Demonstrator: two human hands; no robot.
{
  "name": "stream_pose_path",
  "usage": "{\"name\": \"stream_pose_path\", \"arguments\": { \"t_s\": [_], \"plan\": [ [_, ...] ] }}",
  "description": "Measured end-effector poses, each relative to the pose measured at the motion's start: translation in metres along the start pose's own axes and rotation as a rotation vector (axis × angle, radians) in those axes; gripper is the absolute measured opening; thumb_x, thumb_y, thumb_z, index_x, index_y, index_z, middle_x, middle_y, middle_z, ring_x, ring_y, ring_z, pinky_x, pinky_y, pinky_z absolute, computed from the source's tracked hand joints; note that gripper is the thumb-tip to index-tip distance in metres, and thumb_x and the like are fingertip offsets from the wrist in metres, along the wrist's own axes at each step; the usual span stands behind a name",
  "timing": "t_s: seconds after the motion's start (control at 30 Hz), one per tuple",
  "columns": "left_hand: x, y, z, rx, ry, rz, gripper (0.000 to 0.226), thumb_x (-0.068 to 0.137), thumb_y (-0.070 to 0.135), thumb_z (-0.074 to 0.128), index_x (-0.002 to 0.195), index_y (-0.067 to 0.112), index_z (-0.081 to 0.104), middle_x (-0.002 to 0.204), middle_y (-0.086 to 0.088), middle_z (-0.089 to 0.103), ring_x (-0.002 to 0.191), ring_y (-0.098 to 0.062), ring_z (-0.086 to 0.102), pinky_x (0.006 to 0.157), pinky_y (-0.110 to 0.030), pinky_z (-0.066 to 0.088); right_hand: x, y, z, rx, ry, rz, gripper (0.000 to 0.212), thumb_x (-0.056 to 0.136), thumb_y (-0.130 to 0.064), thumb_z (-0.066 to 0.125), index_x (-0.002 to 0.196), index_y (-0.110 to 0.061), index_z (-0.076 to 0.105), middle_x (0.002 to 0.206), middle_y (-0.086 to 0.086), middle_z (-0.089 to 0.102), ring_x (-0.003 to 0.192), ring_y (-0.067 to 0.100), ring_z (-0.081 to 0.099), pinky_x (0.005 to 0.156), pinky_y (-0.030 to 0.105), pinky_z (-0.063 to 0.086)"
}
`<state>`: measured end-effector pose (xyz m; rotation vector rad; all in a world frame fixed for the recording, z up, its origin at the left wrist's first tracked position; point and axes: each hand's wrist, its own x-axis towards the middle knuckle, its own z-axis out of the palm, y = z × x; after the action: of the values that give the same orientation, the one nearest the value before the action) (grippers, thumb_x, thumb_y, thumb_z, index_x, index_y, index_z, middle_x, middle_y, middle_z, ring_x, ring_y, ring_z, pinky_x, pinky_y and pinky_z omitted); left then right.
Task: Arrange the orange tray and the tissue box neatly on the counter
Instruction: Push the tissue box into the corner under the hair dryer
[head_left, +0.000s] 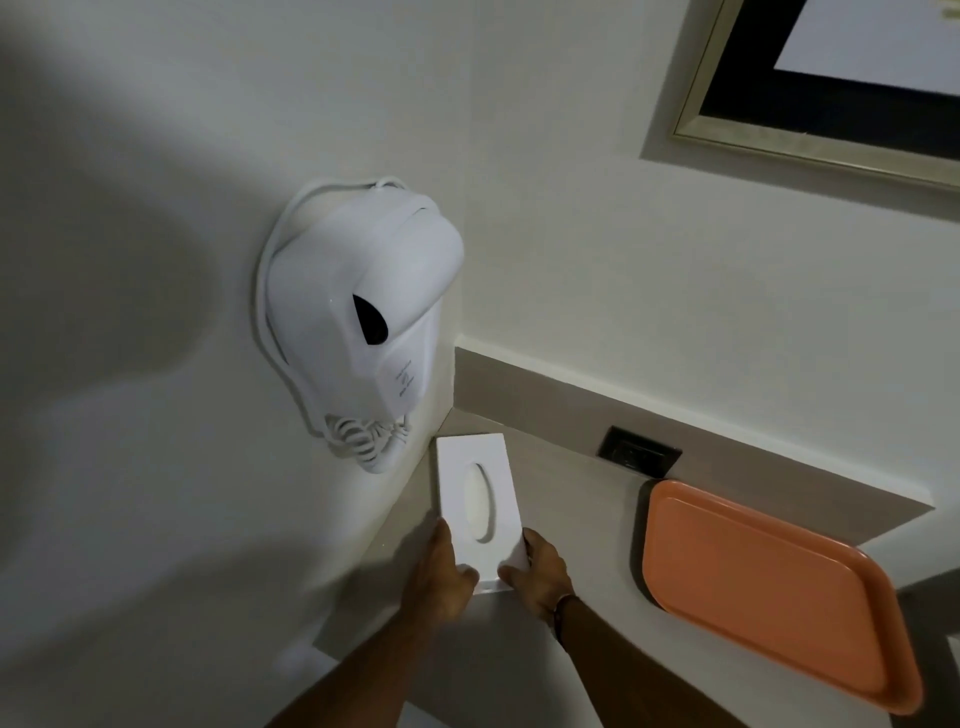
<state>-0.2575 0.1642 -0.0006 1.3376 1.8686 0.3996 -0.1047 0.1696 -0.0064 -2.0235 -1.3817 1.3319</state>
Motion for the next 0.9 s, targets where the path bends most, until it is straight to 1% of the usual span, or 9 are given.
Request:
{"name": "stream_pose_path", "arguments": {
  "t_s": [0.13,0.23,0.3,0.4,0.57,0.7,0.77,0.83,0.9],
  "plan": [
    [0.032,0.009,-0.022,0.039,-0.038,0.018,0.078,0.089,0.016,0.074,0.152,0.018,0.029,0.156,-0.004,0.043,0.144,-0.028,0.043,0.117,-0.046,0.044,0.023,-0.020,0.008,0.037,0.032,0.022,0.062,0.092,-0.015,0.072,0.147,-0.015,0.045,0.146,0.009,0.056,0.134,0.033,0.052,0.116,0.051,0.042],
    [0.050,0.013,-0.035,0.068,-0.069,0.027,0.078,0.091,0.015,0.070,0.155,0.016,0.026,0.160,-0.005,0.039,0.145,-0.028,0.042,0.117,-0.042,0.043,0.036,-0.031,0.011,0.050,0.047,0.026,0.062,0.092,-0.014,0.072,0.148,-0.013,0.044,0.148,0.010,0.054,0.135,0.034,0.051,0.117,0.051,0.041],
    [0.063,0.014,-0.044,0.107,-0.093,0.046,0.080,0.091,0.018,0.069,0.157,0.016,0.023,0.163,-0.004,0.036,0.146,-0.028,0.041,0.118,-0.042,0.041,0.046,-0.037,0.015,0.055,0.059,0.031,0.060,0.092,-0.013,0.072,0.146,-0.012,0.045,0.147,0.011,0.055,0.134,0.034,0.052,0.116,0.051,0.042],
    [0.077,0.012,-0.052,0.138,-0.122,0.087,0.082,0.085,0.019,0.072,0.154,0.018,0.029,0.159,-0.005,0.040,0.144,-0.028,0.043,0.115,-0.046,0.045,0.056,-0.040,0.019,0.068,0.069,0.048,0.058,0.091,-0.014,0.074,0.143,-0.013,0.047,0.144,0.011,0.058,0.131,0.034,0.055,0.114,0.052,0.044],
    [0.087,0.005,-0.057,0.156,-0.142,0.112,0.085,0.074,0.024,0.075,0.149,0.020,0.034,0.152,-0.005,0.046,0.136,-0.027,0.049,0.110,-0.046,0.049,0.061,-0.038,0.018,0.060,0.060,0.044,0.060,0.088,-0.013,0.077,0.141,-0.011,0.050,0.141,0.012,0.060,0.129,0.034,0.057,0.112,0.051,0.047],
    [0.077,0.013,-0.055,0.174,-0.135,0.104,0.083,0.083,0.020,0.070,0.154,0.017,0.028,0.156,-0.007,0.043,0.140,-0.029,0.046,0.113,-0.046,0.046,0.058,-0.041,0.016,0.022,0.041,0.031,0.058,0.090,-0.016,0.075,0.142,-0.011,0.049,0.143,0.011,0.059,0.130,0.033,0.056,0.112,0.048,0.047],
    [0.068,0.015,-0.053,0.226,-0.092,0.113,0.080,0.090,0.021,0.067,0.156,0.016,0.022,0.162,-0.007,0.035,0.146,-0.029,0.039,0.118,-0.045,0.042,0.053,-0.040,0.017,-0.014,0.019,0.010,0.063,0.094,-0.024,0.072,0.148,-0.013,0.042,0.150,0.010,0.053,0.135,0.033,0.052,0.115,0.048,0.044],
    [0.058,0.015,-0.053,0.309,-0.032,0.168,0.080,0.095,0.026,0.063,0.159,0.014,0.016,0.169,-0.006,0.021,0.153,-0.028,0.027,0.123,-0.043,0.034,0.047,-0.035,0.017,-0.065,-0.003,-0.006,0.077,0.097,-0.033,0.066,0.158,-0.013,0.024,0.163,0.008,0.036,0.147,0.032,0.039,0.122,0.045,0.034],
    [0.046,0.012,-0.052,0.393,-0.004,0.250,0.081,0.098,0.032,0.058,0.160,0.013,0.010,0.171,-0.006,0.010,0.157,-0.027,0.018,0.126,-0.041,0.027,0.039,-0.028,0.017,-0.164,-0.013,-0.081,0.085,0.100,-0.040,0.060,0.162,-0.015,0.008,0.171,0.005,0.017,0.155,0.029,0.024,0.125,0.041,0.024]
  ]
}}
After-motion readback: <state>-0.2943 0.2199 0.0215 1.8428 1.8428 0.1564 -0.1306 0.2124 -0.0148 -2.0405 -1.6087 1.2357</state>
